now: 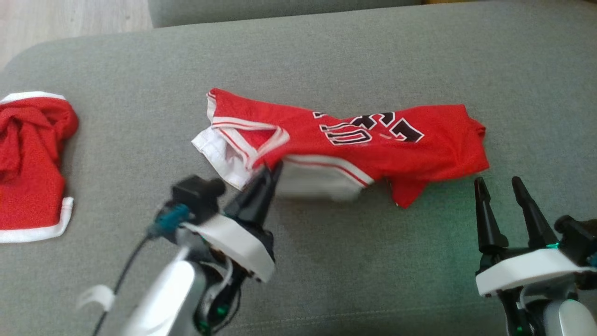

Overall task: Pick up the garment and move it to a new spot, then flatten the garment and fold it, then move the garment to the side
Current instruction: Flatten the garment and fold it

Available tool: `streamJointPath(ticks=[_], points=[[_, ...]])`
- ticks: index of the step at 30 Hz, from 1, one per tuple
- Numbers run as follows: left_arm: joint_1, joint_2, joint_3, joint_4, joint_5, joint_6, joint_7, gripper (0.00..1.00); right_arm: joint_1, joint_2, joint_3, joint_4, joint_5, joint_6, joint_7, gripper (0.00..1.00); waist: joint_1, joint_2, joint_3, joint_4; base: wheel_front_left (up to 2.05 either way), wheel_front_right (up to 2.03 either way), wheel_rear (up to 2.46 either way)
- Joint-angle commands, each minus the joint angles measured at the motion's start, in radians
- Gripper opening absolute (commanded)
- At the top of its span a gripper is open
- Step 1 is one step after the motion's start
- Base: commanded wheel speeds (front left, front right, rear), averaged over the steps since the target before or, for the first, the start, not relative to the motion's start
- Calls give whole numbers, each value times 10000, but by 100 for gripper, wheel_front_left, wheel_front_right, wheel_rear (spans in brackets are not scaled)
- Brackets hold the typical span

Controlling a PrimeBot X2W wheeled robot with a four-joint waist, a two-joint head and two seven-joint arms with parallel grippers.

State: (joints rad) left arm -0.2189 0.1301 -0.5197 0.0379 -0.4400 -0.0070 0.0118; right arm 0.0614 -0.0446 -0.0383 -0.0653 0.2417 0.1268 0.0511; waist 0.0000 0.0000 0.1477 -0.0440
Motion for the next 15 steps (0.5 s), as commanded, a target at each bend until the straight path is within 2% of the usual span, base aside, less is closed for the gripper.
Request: streamJointPath(ticks=[1, 15], points=[[-436, 157, 473, -655, 41, 111, 85, 0, -158, -57, 216, -303, 143, 39, -118, 100, 0, 0, -40, 28, 0, 0, 0], [1222, 1245, 1245, -4374, 190, 1493, 1457, 0, 46, -57, -37, -170, 375, 39, -214, 100, 0, 0, -208, 513, 0, 0, 0]])
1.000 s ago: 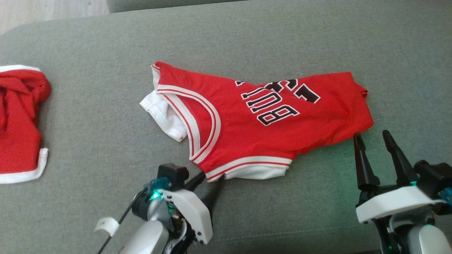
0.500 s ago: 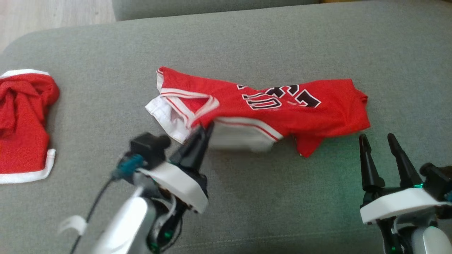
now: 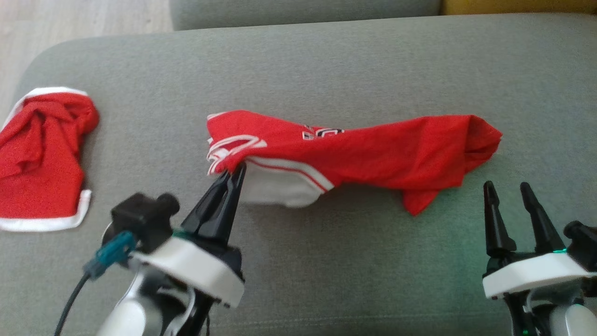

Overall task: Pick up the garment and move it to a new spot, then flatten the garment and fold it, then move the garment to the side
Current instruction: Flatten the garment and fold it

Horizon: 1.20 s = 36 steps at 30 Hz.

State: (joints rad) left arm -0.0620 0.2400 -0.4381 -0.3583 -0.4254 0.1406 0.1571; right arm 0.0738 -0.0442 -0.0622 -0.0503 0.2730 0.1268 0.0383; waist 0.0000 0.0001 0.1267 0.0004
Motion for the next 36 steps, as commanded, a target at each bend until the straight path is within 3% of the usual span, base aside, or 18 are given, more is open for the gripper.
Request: streamJointPath(ticks=[1, 7, 11, 30, 31, 32, 36], points=[[-178, 188, 467, -643, -7, 96, 105, 0, -64, -61, 180, -325, 62, 39, -79, 100, 0, -1, 0, 142, 0, 0, 0], [775, 399, 796, -1642, -136, 667, 505, 0, -11, -60, 23, -401, 53, 39, -18, 100, 0, -1, 90, 537, 0, 0, 0], [983, 385, 995, -1418, -326, 797, 483, 0, -105, -60, 82, -529, 28, 39, 75, 100, 0, -1, 249, 608, 0, 0, 0], [-1538, -80, 2077, 4756, -1466, -99, -1012, 2, -746, -60, 306, -709, -125, 39, 263, 100, 0, -1, 1307, -343, 0, 0, 0], [-1663, -102, 2073, 5045, -1480, -188, -1129, 64, -770, -60, 305, -696, -147, 39, 258, 100, 0, -1, 1323, -368, 0, 0, 0], [-1770, -111, 2045, 5307, -1457, -264, -1239, 100, -792, -60, 300, -682, -176, 39, 250, 100, 0, -1, 1327, -384, 0, 0, 0], [-1974, -154, 1928, 5894, -1122, -353, -2004, 100, -851, -60, 292, -649, -306, 39, 252, 100, 0, -1, 1223, -412, 0, 0, 0]])
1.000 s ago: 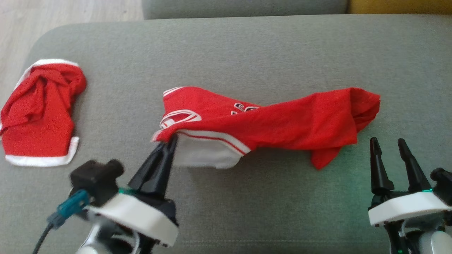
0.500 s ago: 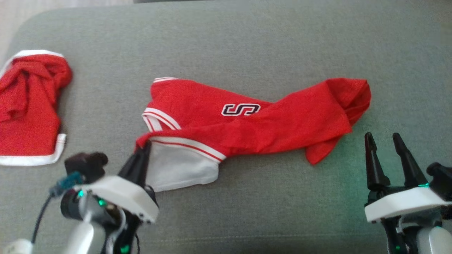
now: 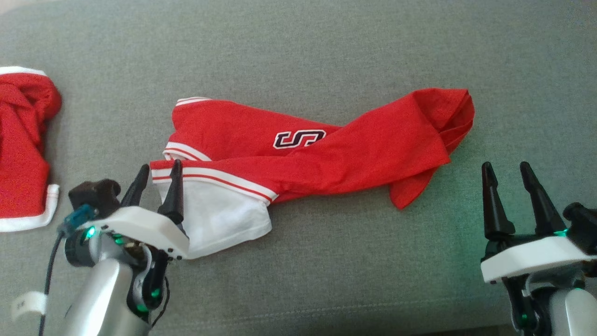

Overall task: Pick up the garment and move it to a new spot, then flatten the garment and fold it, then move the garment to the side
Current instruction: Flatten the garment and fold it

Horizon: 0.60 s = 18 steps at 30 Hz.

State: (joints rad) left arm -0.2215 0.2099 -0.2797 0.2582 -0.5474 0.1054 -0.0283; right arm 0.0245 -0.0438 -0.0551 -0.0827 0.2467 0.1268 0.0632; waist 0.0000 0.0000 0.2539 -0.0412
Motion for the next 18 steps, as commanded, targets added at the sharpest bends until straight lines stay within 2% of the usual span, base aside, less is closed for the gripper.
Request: streamJointPath(ticks=[1, 4, 8, 18], points=[[-360, 140, 307, -196, 212, 18, -367, 100, -357, -64, 218, -349, -109, 39, 15, 100, 0, 0, -101, 16, 0, 0, 0], [-253, 192, 216, -136, 707, 246, -1085, 100, -342, -64, 246, -449, -274, 39, 75, 100, 0, 0, -284, 70, 0, 0, 0], [-60, 359, 38, -457, 1582, 765, -1827, 100, -281, -64, 310, -549, -513, 39, 204, 100, 0, 0, -574, 191, 0, 0, 0], [780, 555, -460, -2039, 2587, 1258, -2160, 100, -39, -64, 624, -766, -853, 39, 527, 100, 0, 0, -1182, 427, 0, 0, 0]])
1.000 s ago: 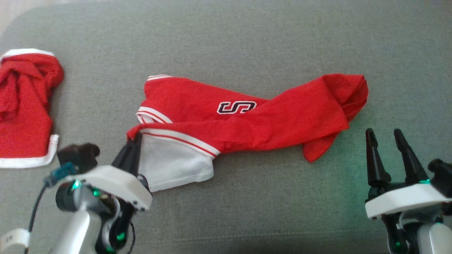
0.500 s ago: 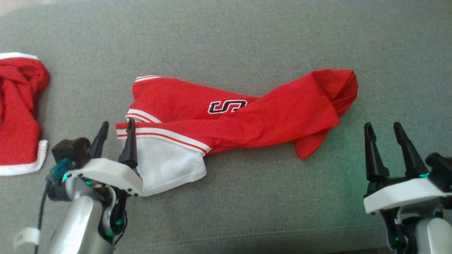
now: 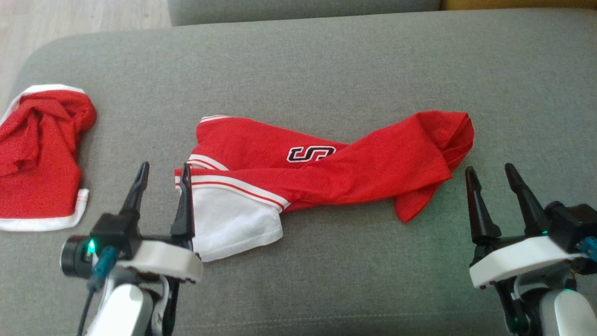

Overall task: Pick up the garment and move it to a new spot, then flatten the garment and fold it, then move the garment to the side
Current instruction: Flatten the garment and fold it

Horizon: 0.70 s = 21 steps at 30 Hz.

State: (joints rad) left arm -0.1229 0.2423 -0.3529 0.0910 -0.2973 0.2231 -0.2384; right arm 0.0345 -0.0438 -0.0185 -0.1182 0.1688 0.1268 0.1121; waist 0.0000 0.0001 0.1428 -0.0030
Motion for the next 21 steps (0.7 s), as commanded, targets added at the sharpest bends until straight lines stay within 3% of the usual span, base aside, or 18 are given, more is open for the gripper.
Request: streamJointPath(ticks=[1, 13, 21], points=[[-107, 248, 237, -492, 125, 125, -35, 100, -108, -64, 285, -434, -110, 39, 67, 100, 0, -1, -104, 59, 0, 0, 0], [323, 305, 107, -1170, 123, 369, 255, 100, 5, -64, 395, -483, -322, 39, 351, 100, 0, -1, -169, 182, 0, 0, 0], [164, 257, 1, -1257, 108, 362, 252, 100, 71, -124, 693, 402, -484, 39, 932, 100, 0, -1, 104, 239, 0, 0, 0]])
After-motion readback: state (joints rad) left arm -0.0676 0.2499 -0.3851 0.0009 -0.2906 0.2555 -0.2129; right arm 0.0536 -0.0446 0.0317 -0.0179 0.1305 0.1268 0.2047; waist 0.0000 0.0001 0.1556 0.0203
